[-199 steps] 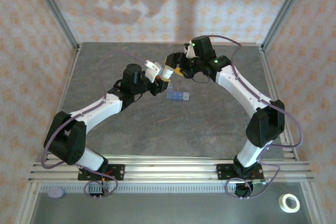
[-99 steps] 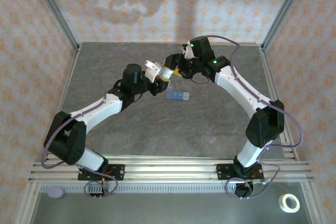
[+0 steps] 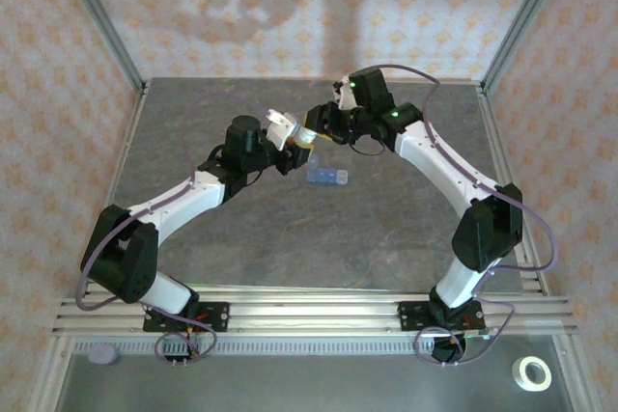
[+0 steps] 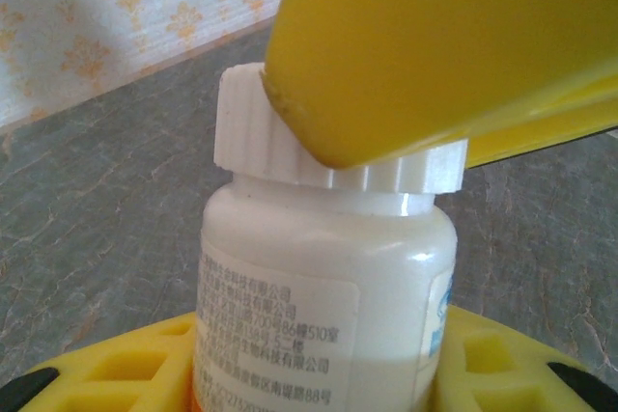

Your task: Sort the pills into containers

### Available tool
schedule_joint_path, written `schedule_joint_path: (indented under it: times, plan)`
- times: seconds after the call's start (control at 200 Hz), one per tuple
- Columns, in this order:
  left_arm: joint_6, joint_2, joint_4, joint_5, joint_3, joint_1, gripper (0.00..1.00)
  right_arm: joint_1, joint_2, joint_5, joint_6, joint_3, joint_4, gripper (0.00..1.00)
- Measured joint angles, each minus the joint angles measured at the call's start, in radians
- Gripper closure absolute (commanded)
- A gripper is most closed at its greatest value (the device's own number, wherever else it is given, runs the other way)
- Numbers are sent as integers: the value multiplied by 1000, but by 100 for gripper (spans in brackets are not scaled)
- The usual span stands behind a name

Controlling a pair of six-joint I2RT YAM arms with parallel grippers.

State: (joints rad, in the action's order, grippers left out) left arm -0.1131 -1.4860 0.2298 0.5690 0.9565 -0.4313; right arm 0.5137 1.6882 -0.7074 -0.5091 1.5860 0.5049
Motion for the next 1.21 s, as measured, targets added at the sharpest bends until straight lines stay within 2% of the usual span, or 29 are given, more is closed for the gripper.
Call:
schedule_joint_path:
  times: [0.15, 0.265, 0.345, 0.485, 0.661, 0.881, 1.011, 1.206]
  plan:
    - [3, 0, -3, 0, 0, 0, 100, -15, 23, -45, 105, 31, 29, 55]
    - [10, 0, -3, 20, 0, 0, 100, -39, 27, -107, 264, 35, 54, 52]
    - [13, 0, -3, 35, 0, -1, 100, -58, 27, -161, 352, 35, 70, 43]
    - [23, 0, 5, 38, 0, -1, 100, -79, 27, -227, 406, 35, 90, 26]
    - [26, 0, 6, 32, 0, -1, 100, -105, -48, -216, 331, -40, 63, 20]
    - [22, 0, 14, 21, 0, -1, 100, -140, -135, -89, 120, -53, 27, 20]
    - [14, 0, 16, 18, 0, -1, 100, -125, -129, -17, 2, -58, 3, 20]
    - [14, 0, 17, 18, 0, -1, 100, -70, -91, 35, -56, -45, -7, 21]
